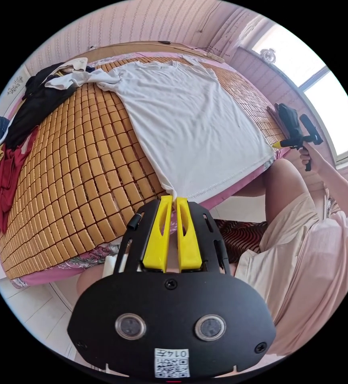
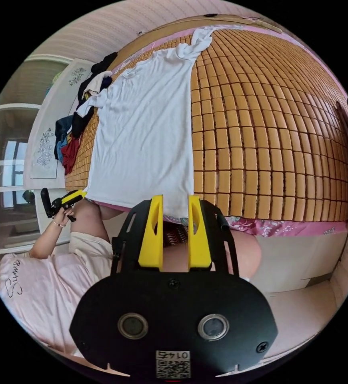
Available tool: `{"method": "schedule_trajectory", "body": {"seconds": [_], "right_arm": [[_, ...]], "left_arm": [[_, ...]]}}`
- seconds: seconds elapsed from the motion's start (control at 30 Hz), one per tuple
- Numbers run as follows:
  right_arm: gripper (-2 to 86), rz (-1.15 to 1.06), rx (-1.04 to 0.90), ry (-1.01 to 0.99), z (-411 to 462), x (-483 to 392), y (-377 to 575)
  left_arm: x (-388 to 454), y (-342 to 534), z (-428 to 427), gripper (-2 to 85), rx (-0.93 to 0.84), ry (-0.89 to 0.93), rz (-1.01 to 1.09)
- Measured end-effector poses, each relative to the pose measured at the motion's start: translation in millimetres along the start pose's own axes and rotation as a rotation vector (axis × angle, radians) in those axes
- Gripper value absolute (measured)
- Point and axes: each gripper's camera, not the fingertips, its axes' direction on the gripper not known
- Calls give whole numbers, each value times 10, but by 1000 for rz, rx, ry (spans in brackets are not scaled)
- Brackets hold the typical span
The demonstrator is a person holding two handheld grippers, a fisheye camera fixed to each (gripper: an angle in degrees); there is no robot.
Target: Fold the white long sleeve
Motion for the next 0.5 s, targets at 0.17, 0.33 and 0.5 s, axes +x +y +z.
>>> {"method": "schedule_trajectory", "body": {"seconds": [0.17,0.33,0.5], "right_arm": [[36,-124,-58,164,168,-264,-220],[21,-130,-106,160,160,-272,-302],[33,-62,-87,120,143,-185,-298]], "left_arm": [[6,-32,113,-4,-32,-30,-8],[64,44,260,0,-103,-40,24],[38,132,426,36,-108,-52,8]]}}
